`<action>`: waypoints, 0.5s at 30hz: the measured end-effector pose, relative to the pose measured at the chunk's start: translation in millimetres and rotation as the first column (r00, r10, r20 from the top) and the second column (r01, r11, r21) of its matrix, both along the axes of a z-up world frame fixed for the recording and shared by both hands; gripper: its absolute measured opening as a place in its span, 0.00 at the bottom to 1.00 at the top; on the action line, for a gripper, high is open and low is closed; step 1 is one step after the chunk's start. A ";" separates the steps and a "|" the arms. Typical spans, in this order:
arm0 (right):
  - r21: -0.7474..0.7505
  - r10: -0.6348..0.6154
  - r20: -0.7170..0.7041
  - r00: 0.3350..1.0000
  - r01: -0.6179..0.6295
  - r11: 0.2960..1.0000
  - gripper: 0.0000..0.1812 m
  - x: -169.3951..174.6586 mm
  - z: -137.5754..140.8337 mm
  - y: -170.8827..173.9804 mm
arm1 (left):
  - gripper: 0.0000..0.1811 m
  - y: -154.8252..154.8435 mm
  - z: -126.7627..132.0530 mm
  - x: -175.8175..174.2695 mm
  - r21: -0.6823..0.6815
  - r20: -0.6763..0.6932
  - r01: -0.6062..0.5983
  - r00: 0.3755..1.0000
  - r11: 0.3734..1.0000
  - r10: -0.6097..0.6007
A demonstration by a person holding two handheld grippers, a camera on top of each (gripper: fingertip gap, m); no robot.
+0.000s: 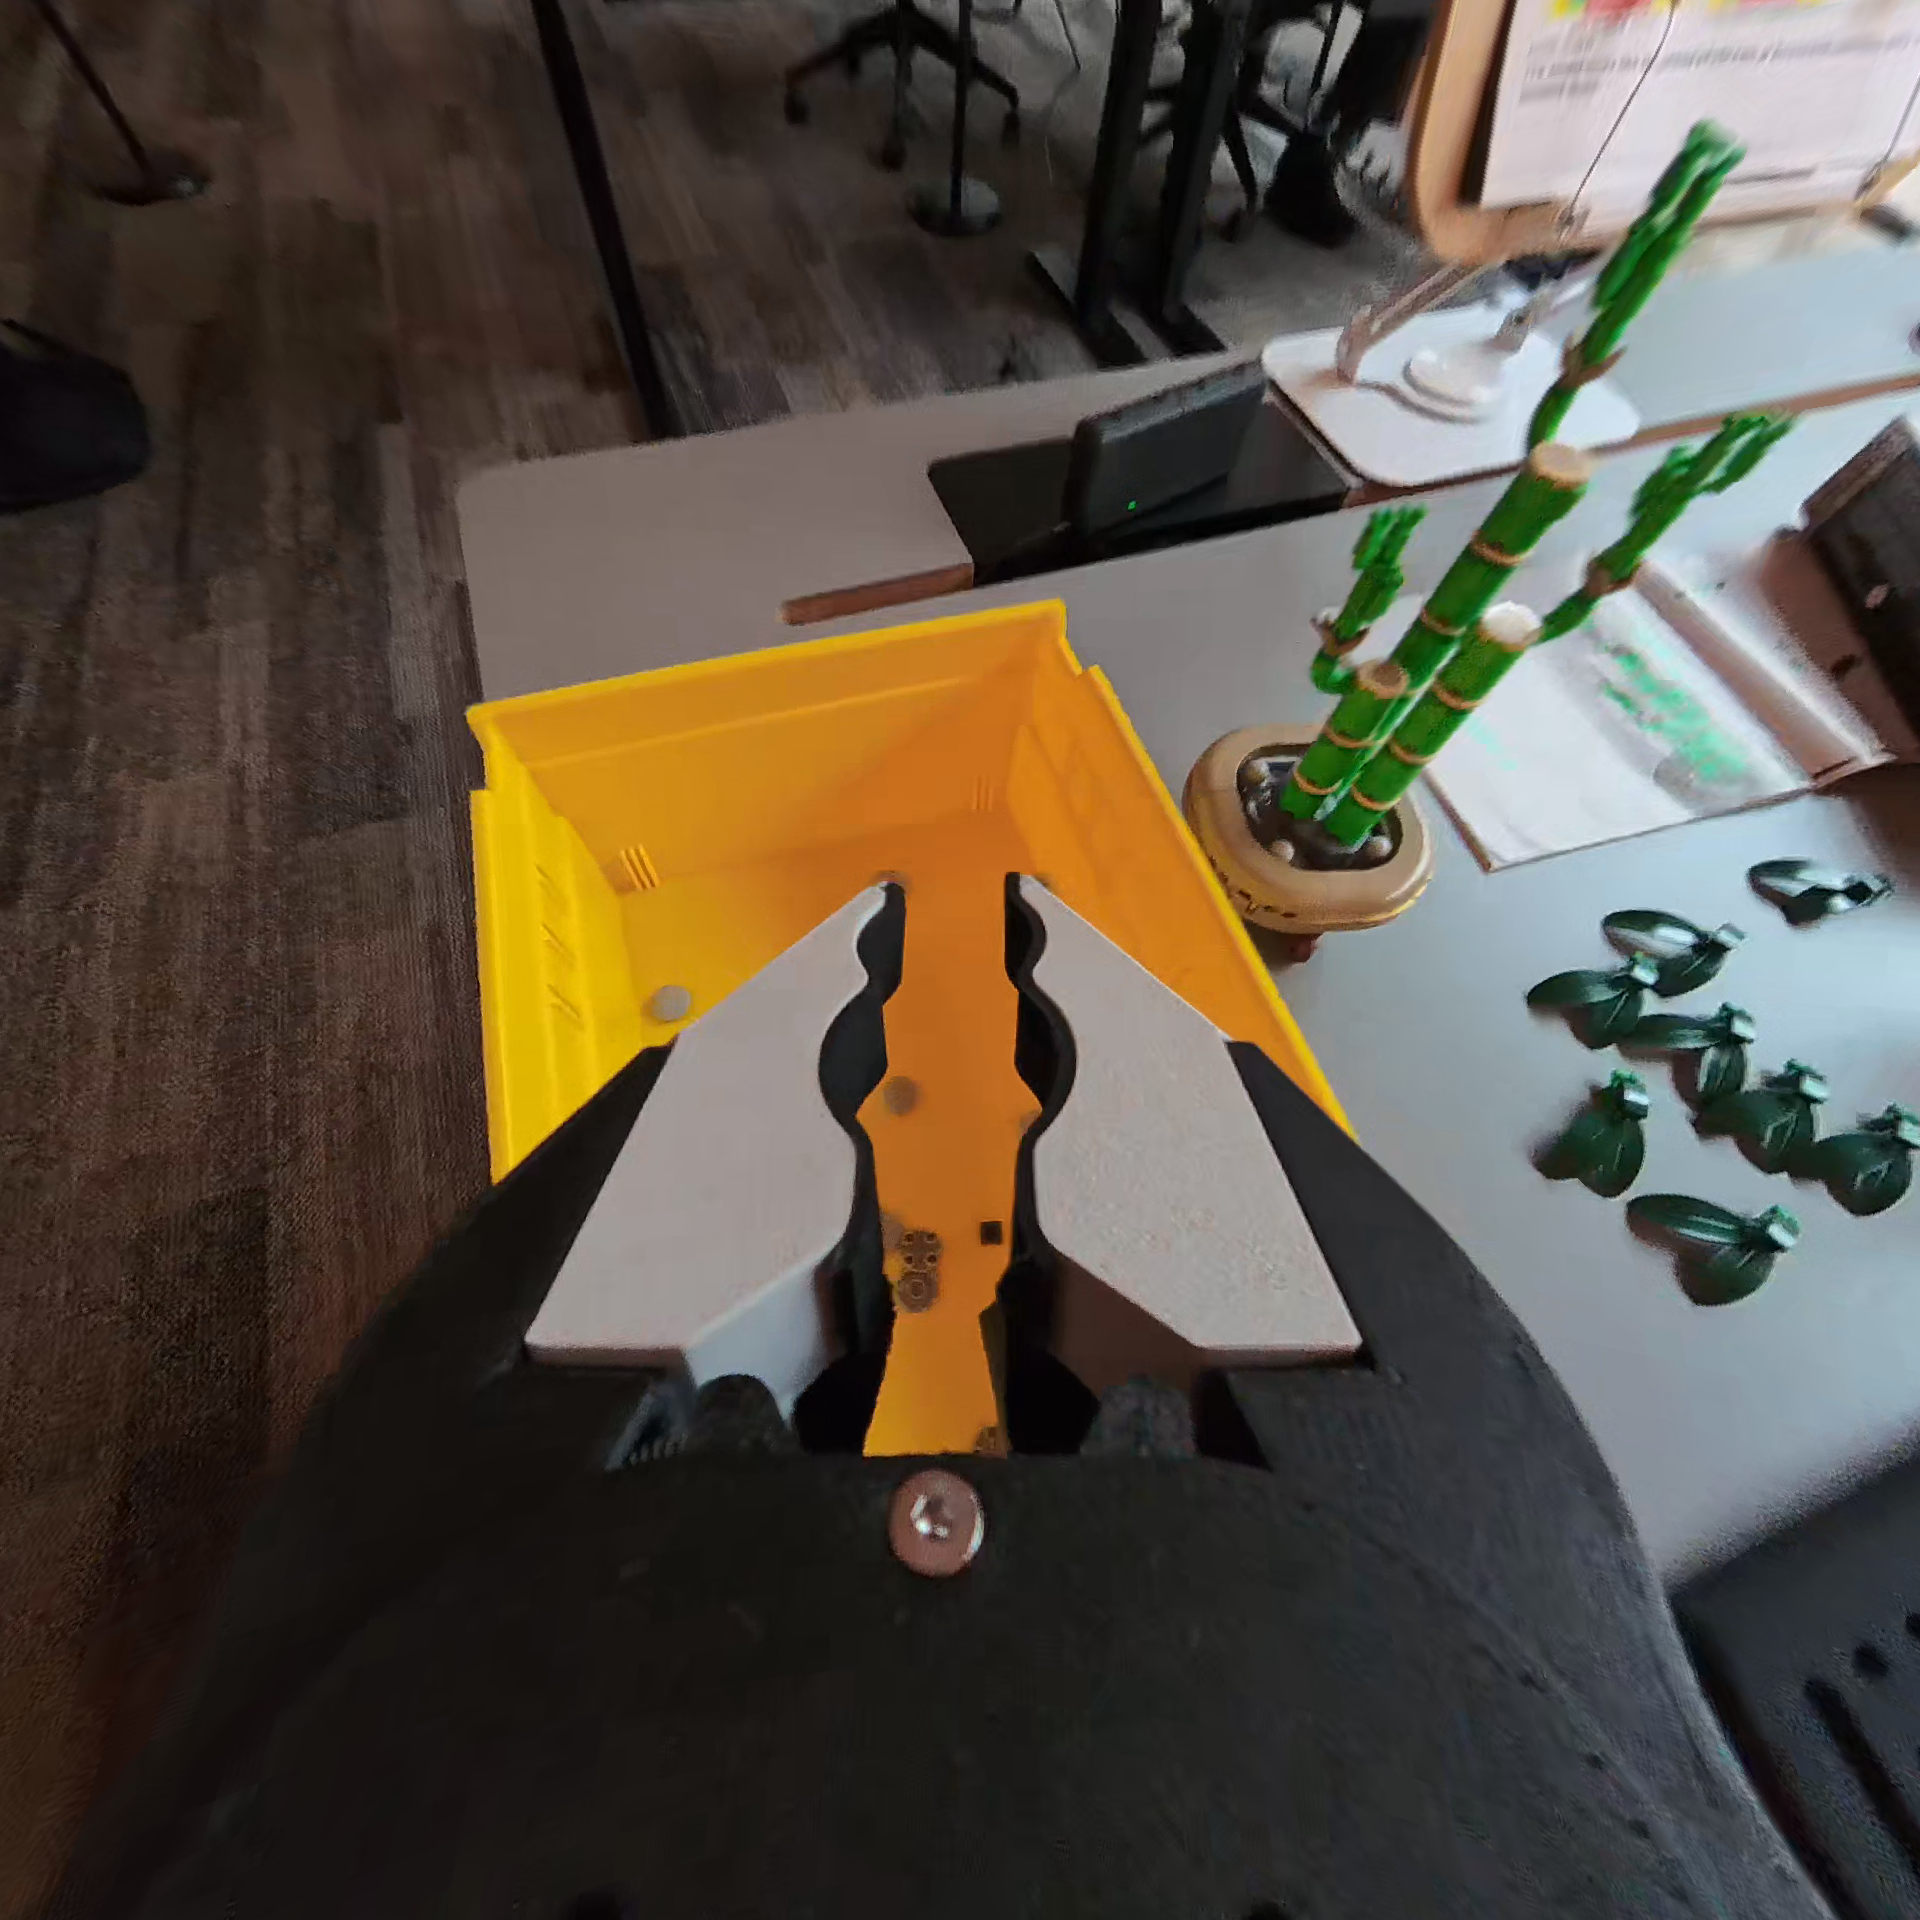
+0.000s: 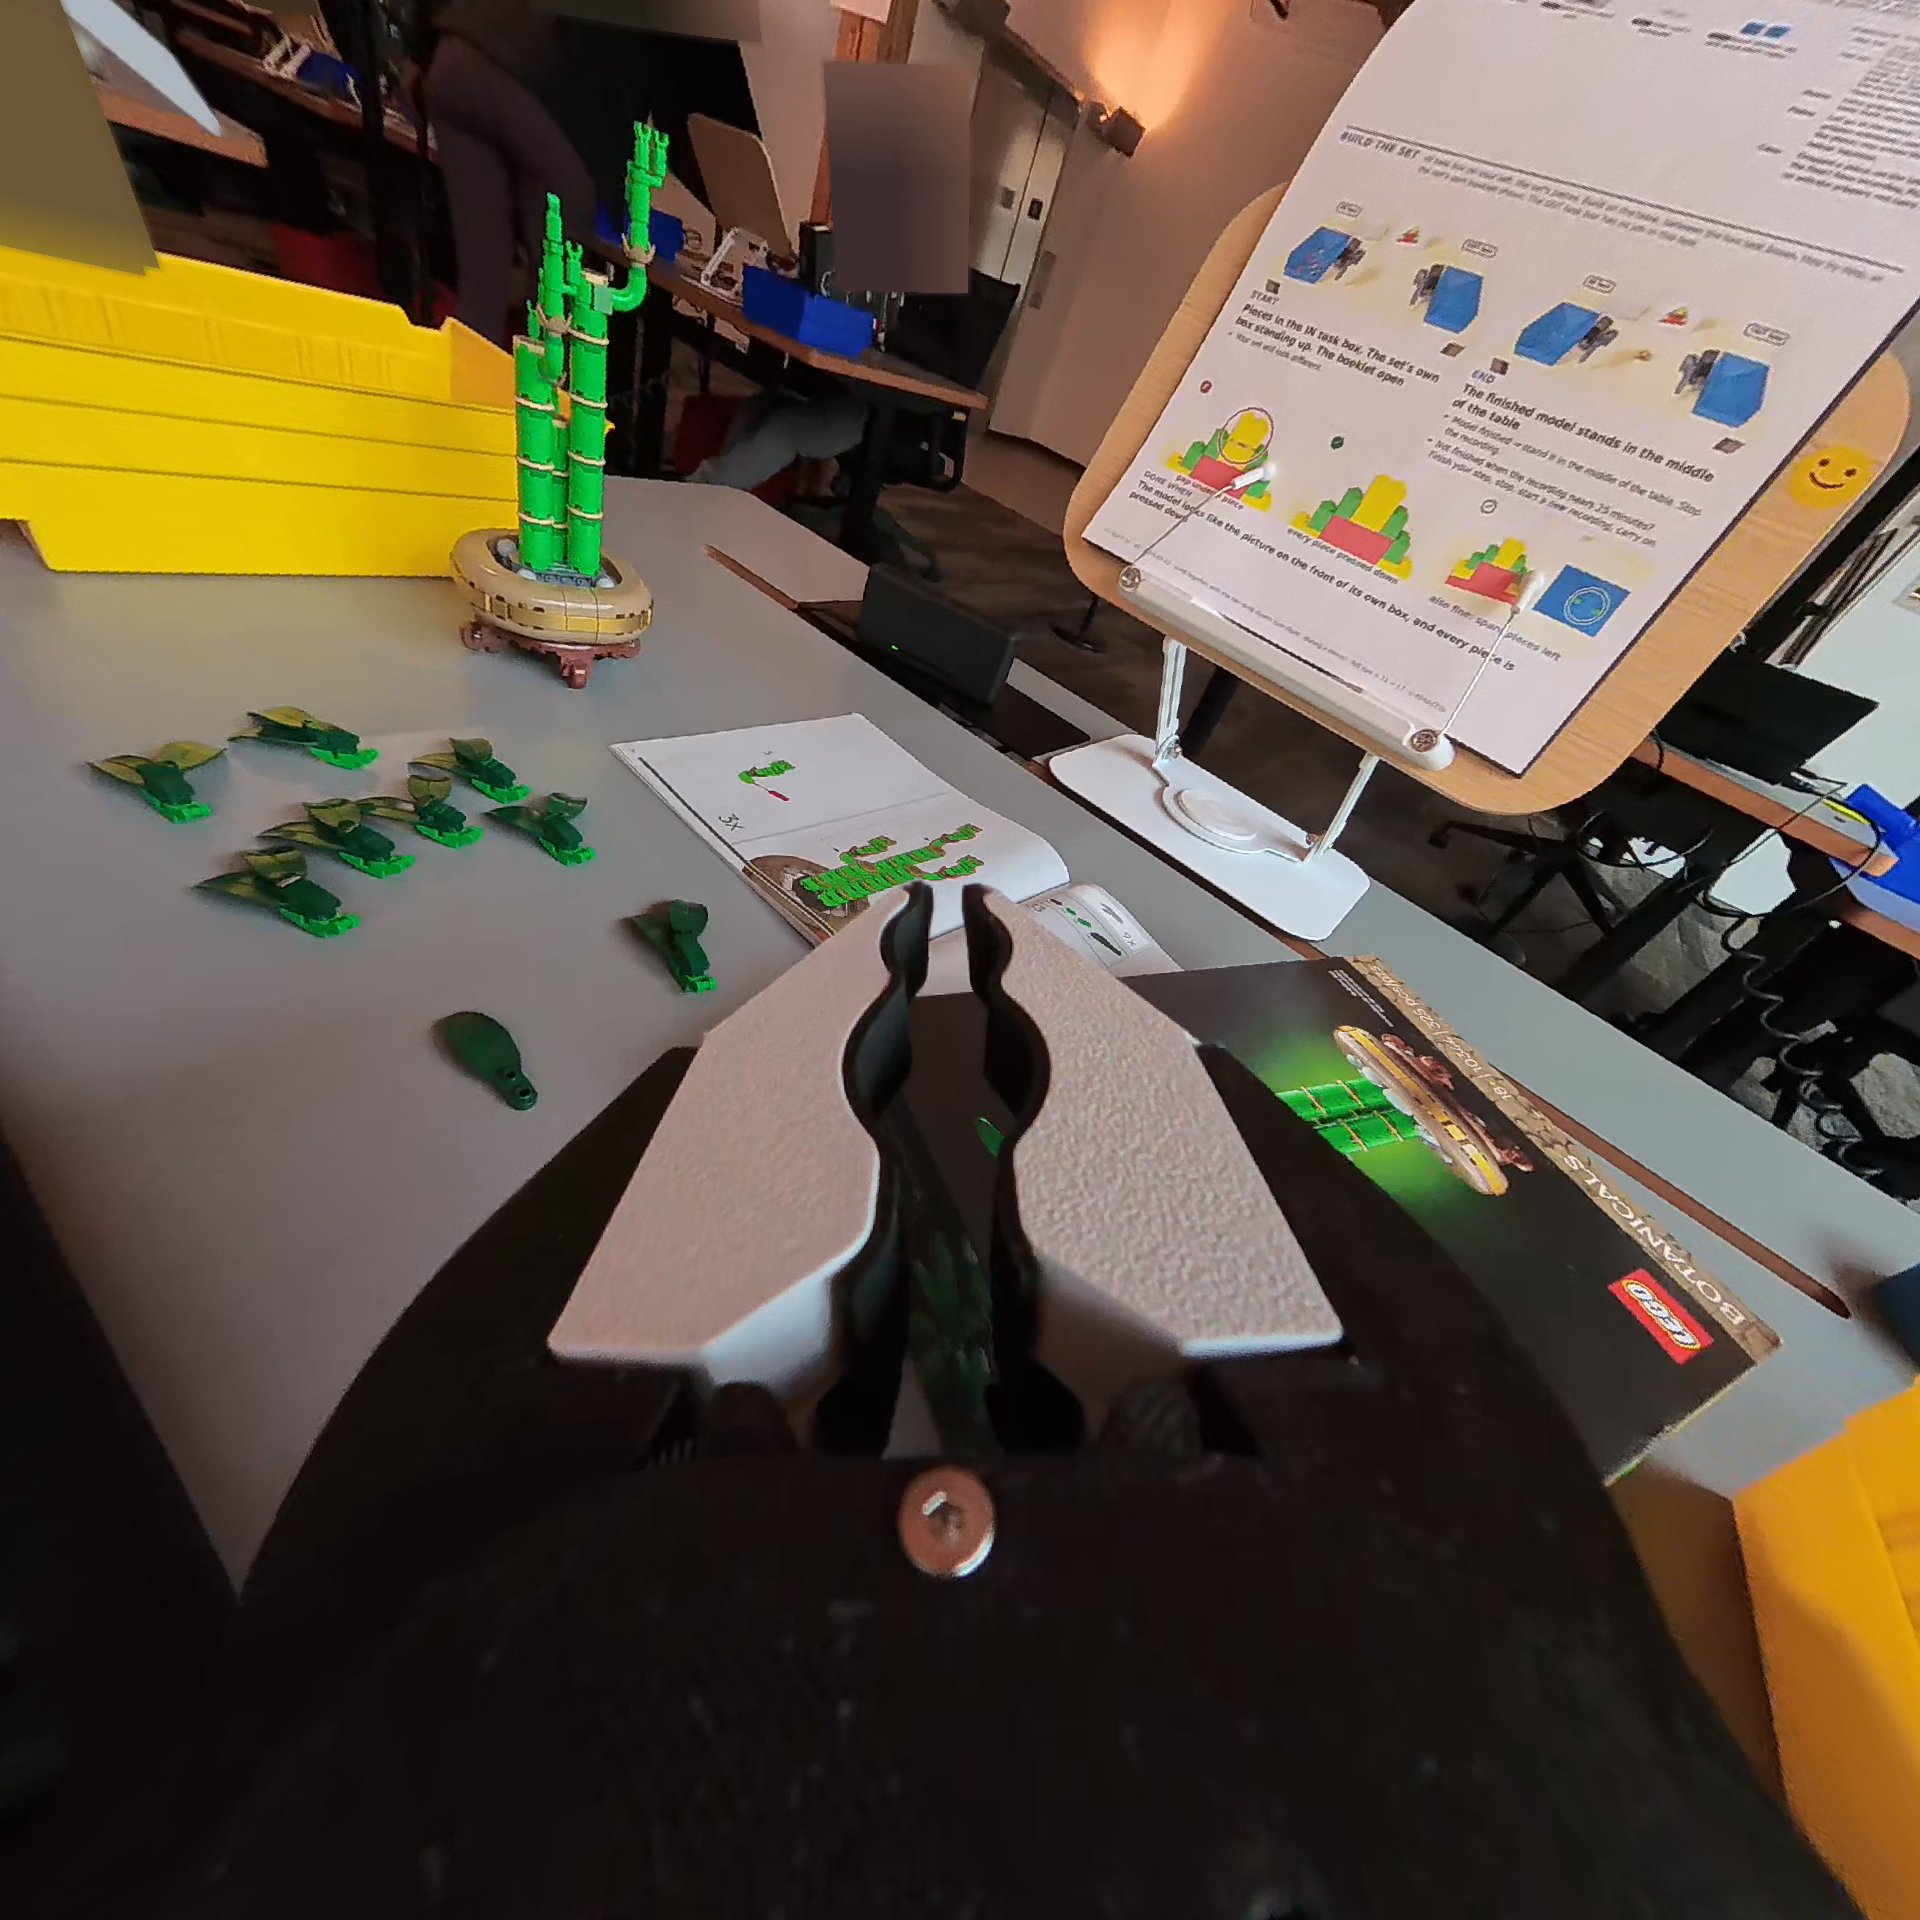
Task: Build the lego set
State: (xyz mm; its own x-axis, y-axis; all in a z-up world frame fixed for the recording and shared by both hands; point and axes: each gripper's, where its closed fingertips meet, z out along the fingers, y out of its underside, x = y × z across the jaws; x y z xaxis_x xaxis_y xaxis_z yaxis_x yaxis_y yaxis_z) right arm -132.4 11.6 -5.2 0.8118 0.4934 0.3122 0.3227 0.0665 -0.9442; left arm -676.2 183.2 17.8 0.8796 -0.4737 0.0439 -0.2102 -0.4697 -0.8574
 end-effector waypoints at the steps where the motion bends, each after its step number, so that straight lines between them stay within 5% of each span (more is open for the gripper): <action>1: 0.000 0.004 -0.004 1.000 -0.004 1.000 0.03 0.0 -0.3 -0.1 | 0.09 7.5 -7.2 -1.5 -0.028 -0.027 0.007 1.000 1.000 -0.008; 8: -0.003 0.001 -0.027 1.000 -0.001 1.000 0.02 6.4 -0.5 3.2 | 0.13 52.1 -52.9 13.5 -0.179 -0.078 0.144 0.984 0.973 -0.160; 15: 0.012 -0.017 -0.087 0.996 0.018 1.000 0.02 23.2 7.3 6.4 | 0.17 60.7 -101.3 49.3 -0.199 -0.148 0.361 0.908 0.911 -0.392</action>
State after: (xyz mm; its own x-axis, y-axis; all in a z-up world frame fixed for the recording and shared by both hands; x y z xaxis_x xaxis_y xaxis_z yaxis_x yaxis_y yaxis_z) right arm -109.2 18.0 2.1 0.8444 0.4756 0.2465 0.2412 0.0733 -0.9677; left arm -626.8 243.9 -83.5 0.6373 -0.7706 0.0065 -0.5429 -0.4550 -0.7058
